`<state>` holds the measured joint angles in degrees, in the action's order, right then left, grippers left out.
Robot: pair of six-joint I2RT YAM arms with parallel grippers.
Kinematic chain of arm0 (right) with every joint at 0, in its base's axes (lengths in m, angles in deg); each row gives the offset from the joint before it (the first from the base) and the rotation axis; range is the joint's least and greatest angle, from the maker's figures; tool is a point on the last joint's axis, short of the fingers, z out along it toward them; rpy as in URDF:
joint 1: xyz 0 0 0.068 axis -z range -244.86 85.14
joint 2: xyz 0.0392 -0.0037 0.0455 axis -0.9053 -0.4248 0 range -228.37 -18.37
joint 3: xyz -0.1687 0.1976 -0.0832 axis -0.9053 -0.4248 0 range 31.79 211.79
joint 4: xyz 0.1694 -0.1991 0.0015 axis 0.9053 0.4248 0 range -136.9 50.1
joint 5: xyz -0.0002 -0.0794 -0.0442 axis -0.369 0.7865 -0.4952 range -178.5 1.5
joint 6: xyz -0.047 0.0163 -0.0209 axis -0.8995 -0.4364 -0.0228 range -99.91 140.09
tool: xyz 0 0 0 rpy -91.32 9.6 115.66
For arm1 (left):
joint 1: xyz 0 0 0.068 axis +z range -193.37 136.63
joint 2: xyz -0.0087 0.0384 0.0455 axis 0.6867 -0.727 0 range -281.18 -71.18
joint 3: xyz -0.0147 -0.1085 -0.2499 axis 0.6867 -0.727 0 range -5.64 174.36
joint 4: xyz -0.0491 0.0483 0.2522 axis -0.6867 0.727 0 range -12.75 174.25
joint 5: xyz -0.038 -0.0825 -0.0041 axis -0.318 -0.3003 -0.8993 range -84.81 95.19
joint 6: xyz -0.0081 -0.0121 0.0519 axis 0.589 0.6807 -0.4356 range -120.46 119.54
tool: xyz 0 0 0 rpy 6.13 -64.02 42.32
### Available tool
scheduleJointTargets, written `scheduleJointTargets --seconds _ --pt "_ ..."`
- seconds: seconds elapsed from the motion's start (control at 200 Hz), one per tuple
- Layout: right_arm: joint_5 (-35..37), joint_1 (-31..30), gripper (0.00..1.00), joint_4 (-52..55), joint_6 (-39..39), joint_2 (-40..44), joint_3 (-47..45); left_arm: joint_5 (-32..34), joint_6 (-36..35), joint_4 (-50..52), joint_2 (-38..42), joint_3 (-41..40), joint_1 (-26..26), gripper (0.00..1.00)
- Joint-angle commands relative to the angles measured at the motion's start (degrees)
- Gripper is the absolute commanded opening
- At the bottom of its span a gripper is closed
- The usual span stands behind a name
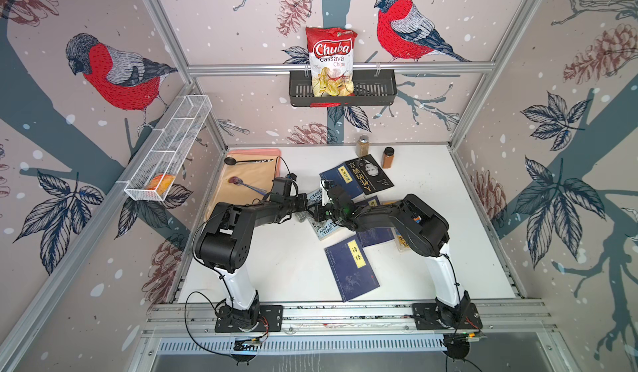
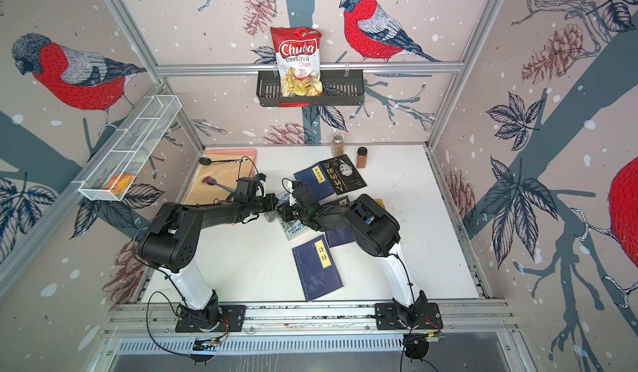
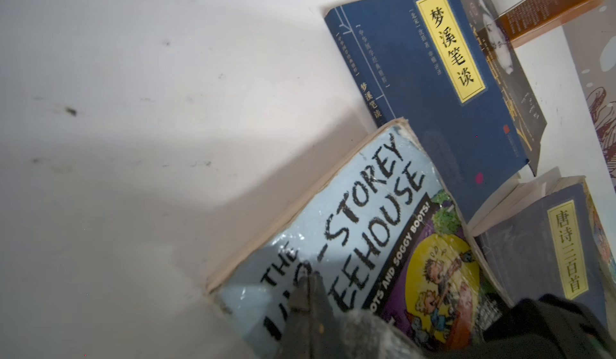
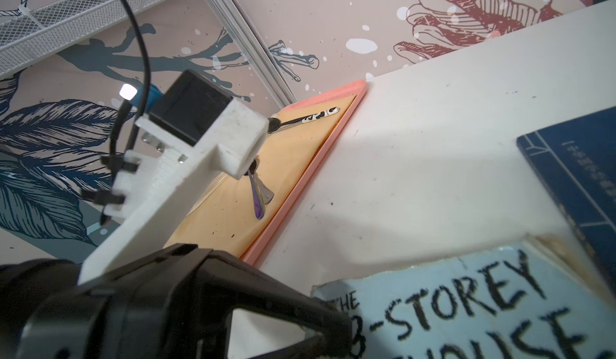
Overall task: Wipe the cover of the book
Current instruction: Wipe the dirt from the cover of the book.
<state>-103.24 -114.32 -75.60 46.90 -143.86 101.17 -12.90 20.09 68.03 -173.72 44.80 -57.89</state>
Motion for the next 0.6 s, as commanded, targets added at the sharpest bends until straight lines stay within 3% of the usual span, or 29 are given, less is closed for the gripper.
scheduleJointTargets --seconds 0.0,0.185,0.595 --pt "3.9 0.08 0.1 16.95 -0.27 -0.47 -2.38 3.81 -0.71 9.61 -1.35 3.23 0.69 0.0" --pt "3.63 -0.08 0.1 16.78 -0.52 -0.67 -2.08 4.24 -1.4 11.45 -4.57 8.49 0.81 0.0" --pt "1.42 2.25 0.1 16.7 -1.59 -9.1 10.05 1.72 -1.38 9.81 -4.01 5.2 0.82 0.0"
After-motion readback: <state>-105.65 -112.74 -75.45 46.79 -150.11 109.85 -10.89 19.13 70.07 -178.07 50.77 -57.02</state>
